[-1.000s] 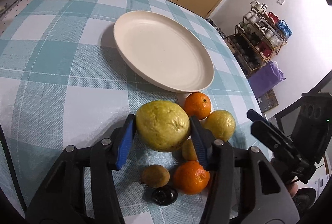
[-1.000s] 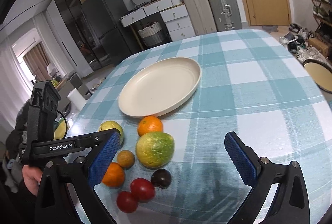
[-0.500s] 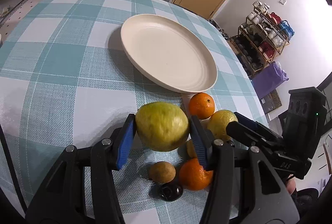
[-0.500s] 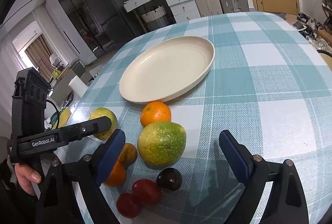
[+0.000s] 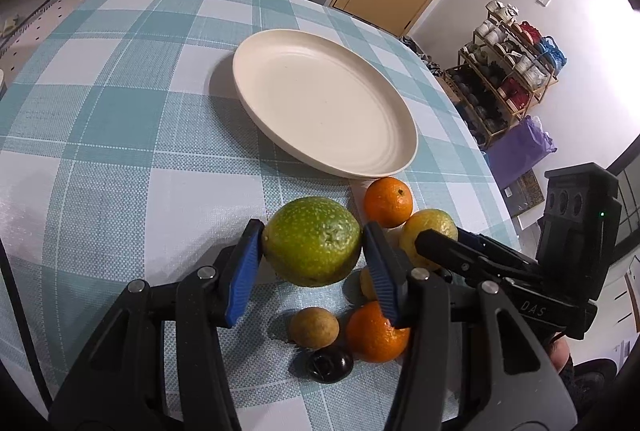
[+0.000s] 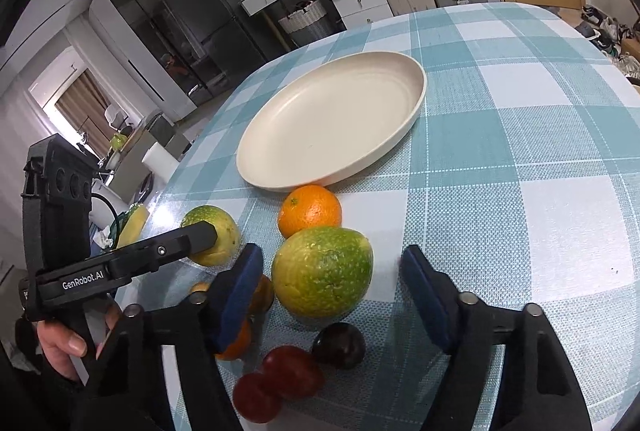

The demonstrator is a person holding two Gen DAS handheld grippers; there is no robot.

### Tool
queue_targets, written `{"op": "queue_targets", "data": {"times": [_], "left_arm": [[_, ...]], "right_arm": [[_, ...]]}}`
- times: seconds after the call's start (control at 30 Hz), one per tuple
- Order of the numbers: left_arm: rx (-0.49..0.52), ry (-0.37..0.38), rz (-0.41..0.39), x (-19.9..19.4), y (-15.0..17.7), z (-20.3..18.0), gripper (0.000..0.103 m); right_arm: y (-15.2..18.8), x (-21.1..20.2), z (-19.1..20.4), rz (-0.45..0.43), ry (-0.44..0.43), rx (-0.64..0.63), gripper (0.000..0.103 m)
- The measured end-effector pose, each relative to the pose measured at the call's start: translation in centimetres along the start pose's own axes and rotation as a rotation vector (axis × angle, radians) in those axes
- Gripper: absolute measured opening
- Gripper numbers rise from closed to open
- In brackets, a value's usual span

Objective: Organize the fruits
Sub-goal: 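Grasp the green-skinned citrus with the right tool while the left tool holds its fruit, then carry both fruits onto the cream plate and open both tools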

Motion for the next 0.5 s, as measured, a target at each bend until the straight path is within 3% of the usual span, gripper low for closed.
{"op": "queue_targets", "data": {"times": [0.17,0.5], "left_arm": [[-0.001,0.006,0.006,-0.2,0.0,0.1,0.048],[0.012,0.019,0.003,-1.3,-1.3,-0.8,0.048]], "right_arm": [[0.1,0.4,0.2,0.026,-0.030,0.003,0.053],[0.0,-1.2,-0.3,-0.023,-0.029,0.019,0.052]]}}
Point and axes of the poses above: each gripper's, at about its wrist camera, not at the fingertips, and x roughly the way its jaws point, z to its left, y to its underside, the point moved 2 cm from there along x, roughly the way its jaws point, and after that the axes turned 12 degrees about y, right-handed, at the moved point
